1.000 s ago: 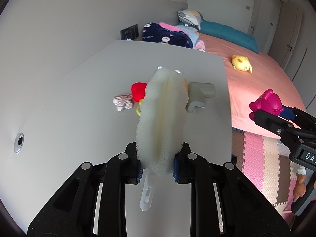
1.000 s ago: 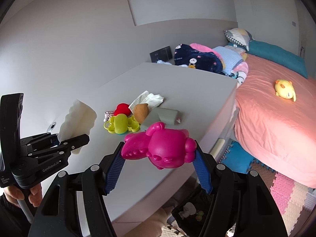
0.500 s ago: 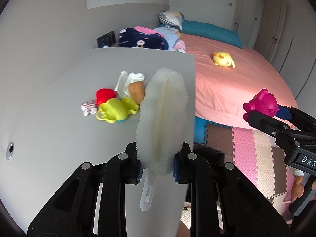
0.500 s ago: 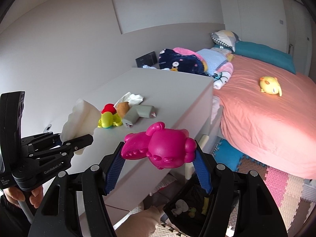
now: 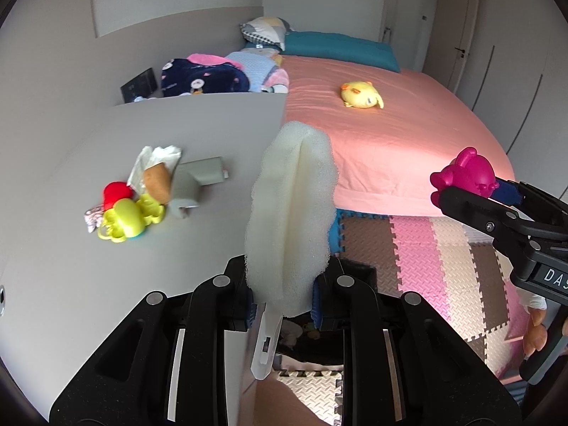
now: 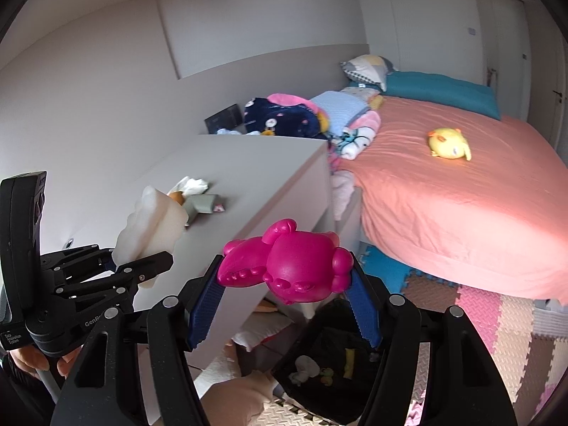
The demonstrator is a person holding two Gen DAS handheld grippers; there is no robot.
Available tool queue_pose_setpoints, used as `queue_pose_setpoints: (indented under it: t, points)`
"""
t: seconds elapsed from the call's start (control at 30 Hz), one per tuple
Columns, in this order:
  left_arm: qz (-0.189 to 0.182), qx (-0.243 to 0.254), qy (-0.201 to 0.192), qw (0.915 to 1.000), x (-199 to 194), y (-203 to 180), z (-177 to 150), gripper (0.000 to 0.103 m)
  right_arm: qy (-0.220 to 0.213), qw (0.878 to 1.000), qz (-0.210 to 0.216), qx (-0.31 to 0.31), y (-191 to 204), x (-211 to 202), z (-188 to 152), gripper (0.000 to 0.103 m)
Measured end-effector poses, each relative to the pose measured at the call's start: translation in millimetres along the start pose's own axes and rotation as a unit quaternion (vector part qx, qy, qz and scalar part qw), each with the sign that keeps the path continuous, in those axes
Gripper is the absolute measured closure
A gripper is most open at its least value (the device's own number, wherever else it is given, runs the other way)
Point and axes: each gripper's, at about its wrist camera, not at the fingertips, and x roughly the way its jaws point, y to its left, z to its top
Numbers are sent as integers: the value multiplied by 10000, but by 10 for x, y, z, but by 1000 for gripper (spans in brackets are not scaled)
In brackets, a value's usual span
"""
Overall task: Collect trash
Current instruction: 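Carry the sponge and pink bear over the black bin and release both, then move both open tools back over the desk items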
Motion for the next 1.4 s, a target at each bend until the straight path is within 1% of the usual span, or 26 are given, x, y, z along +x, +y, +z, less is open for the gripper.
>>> queue_pose_setpoints:
  t: [0.4,0.6,0.63,0.67,0.7,0.73,0.77,0.83,0.87,0.93,1.17,1.4]
  points:
    - [-428,428,101,9981,162,-505,92,81,-40,9983,-484,333,-423,-185,-88,37]
    - [-563,571,230,9965,264,-665,68,81,90,9966,-662,489,-595,-152,-147,37]
    - [-564,582,264,9964,286,-674,61,79,147,9964,-668,509,-616,-124,-152,37]
    - [-588,588,298,9961,298,-678,56,75,199,9961,-680,524,-630,-104,-157,36]
    - [-620,615,366,9955,315,-686,44,68,267,9954,-738,553,-647,-69,-164,33]
    - [-572,637,393,9955,323,-692,34,40,268,9947,-808,583,-662,-59,-170,28]
    - [-478,659,375,9960,322,-694,26,7,231,9937,-906,616,-672,-51,-174,18]
    - [-192,801,198,9964,280,-707,-4,6,186,9928,-1000,637,-681,-42,-179,16]
    - [-85,895,210,9957,281,-708,-16,6,187,9926,-1017,642,-687,-33,-179,16]
    - [14,915,235,9955,292,-681,-19,6,184,9925,-1012,659,-699,-24,-179,16]
    - [-11,749,257,9969,311,-572,-3,6,184,9927,-1012,625,-678,-4,-173,16]
    - [3,712,246,9972,294,-572,-11,6,205,9930,-999,601,-656,19,-175,16]
